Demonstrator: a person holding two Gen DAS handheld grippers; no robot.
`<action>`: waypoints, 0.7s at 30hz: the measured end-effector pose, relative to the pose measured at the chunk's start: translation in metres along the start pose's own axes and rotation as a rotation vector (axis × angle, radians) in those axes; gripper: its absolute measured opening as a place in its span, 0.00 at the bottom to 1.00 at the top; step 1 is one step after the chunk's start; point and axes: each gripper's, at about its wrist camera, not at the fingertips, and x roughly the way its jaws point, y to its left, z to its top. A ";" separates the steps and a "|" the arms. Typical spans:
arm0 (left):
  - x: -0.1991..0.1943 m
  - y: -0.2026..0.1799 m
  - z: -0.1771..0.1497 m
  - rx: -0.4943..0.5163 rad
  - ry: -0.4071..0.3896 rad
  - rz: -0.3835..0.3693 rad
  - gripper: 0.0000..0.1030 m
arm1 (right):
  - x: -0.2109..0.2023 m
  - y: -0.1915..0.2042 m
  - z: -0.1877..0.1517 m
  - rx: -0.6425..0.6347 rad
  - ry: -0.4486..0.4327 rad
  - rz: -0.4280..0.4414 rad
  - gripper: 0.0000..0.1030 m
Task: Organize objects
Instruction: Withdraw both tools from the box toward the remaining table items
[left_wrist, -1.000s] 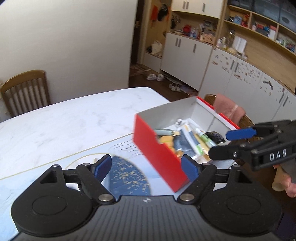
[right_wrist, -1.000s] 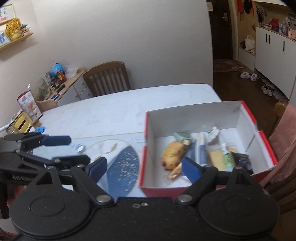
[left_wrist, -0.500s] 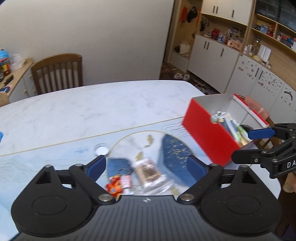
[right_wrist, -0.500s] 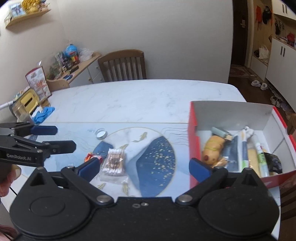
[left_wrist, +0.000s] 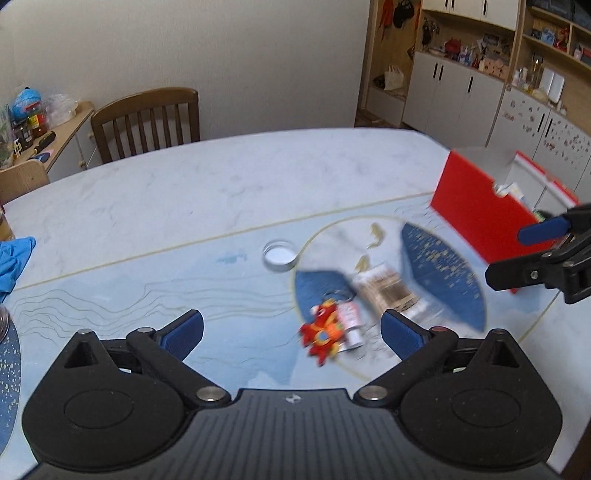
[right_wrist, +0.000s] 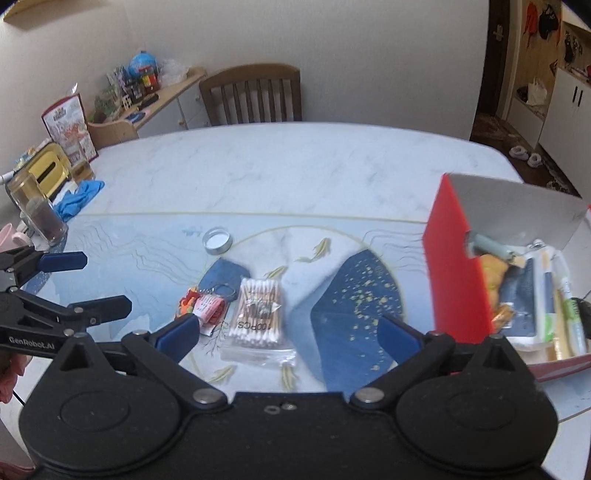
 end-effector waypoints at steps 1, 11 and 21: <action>0.004 0.001 -0.002 0.004 -0.002 0.005 1.00 | 0.005 0.003 0.000 -0.013 0.009 0.004 1.00; 0.044 0.007 -0.018 0.042 0.022 0.006 1.00 | 0.051 0.019 0.004 -0.029 0.082 -0.043 0.99; 0.069 -0.002 -0.027 0.113 0.032 -0.003 1.00 | 0.082 0.017 0.005 -0.004 0.141 -0.069 0.95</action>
